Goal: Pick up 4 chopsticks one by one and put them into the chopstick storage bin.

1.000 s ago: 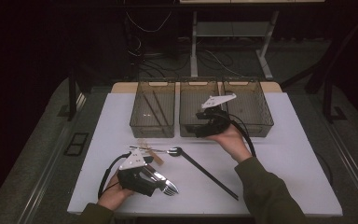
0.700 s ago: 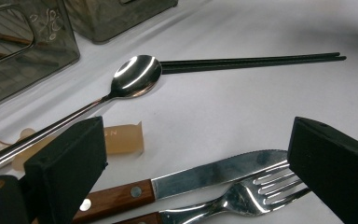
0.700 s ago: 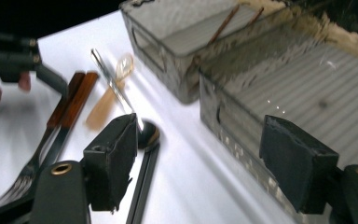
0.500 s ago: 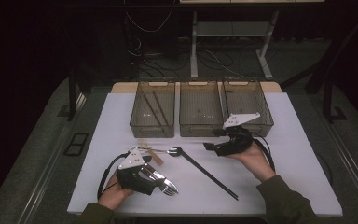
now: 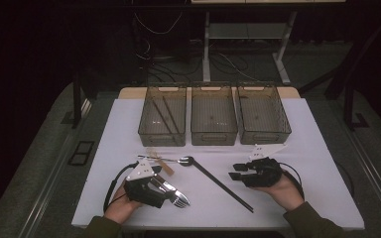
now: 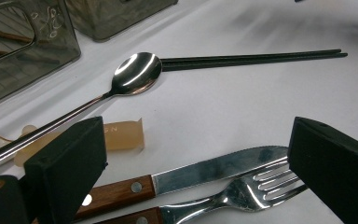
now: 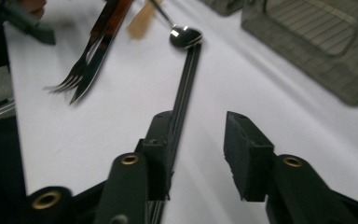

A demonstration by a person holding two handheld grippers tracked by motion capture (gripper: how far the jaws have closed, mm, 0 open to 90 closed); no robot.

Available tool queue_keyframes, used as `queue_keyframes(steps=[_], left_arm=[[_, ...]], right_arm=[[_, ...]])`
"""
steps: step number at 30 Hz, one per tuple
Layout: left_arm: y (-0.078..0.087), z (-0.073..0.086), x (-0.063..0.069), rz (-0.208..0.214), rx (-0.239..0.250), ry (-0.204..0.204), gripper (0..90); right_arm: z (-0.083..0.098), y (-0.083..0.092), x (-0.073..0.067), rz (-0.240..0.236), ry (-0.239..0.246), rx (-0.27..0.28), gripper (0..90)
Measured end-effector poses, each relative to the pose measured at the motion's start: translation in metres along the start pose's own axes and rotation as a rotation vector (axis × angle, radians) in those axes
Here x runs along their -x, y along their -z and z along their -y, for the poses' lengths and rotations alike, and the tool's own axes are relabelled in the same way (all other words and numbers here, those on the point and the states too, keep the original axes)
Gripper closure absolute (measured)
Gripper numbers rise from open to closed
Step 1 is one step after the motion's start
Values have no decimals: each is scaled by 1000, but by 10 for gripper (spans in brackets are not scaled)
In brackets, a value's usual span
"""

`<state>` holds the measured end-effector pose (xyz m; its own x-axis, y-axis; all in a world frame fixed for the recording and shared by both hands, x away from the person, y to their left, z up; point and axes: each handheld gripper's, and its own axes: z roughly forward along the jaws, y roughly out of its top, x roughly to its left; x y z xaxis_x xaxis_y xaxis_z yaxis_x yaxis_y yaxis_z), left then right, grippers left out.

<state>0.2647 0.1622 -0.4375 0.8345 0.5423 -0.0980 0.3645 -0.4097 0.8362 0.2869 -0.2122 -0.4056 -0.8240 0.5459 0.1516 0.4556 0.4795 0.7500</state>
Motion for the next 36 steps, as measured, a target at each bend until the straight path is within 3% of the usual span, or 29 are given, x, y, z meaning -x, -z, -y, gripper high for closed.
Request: queue_keyframes(steps=[8, 15, 25, 30, 36], left_arm=[[0, 0, 0, -1, -4, 0, 41], [-1, 0, 0, -3, -3, -2, 41], [0, 0, 1, -3, -1, -3, 42], [0, 0, 0, -2, -2, -4, 41], [0, 0, 1, -1, -2, -1, 42]], right_arm=[[24, 3, -16, -29, 21, -65, 669], [39, -1, -27, -23, 50, -135, 697], [45, -9, -31, 9, 73, -194, 728], [45, -10, -31, 29, 89, -194, 790], [44, -10, -31, 39, 96, -201, 792]])
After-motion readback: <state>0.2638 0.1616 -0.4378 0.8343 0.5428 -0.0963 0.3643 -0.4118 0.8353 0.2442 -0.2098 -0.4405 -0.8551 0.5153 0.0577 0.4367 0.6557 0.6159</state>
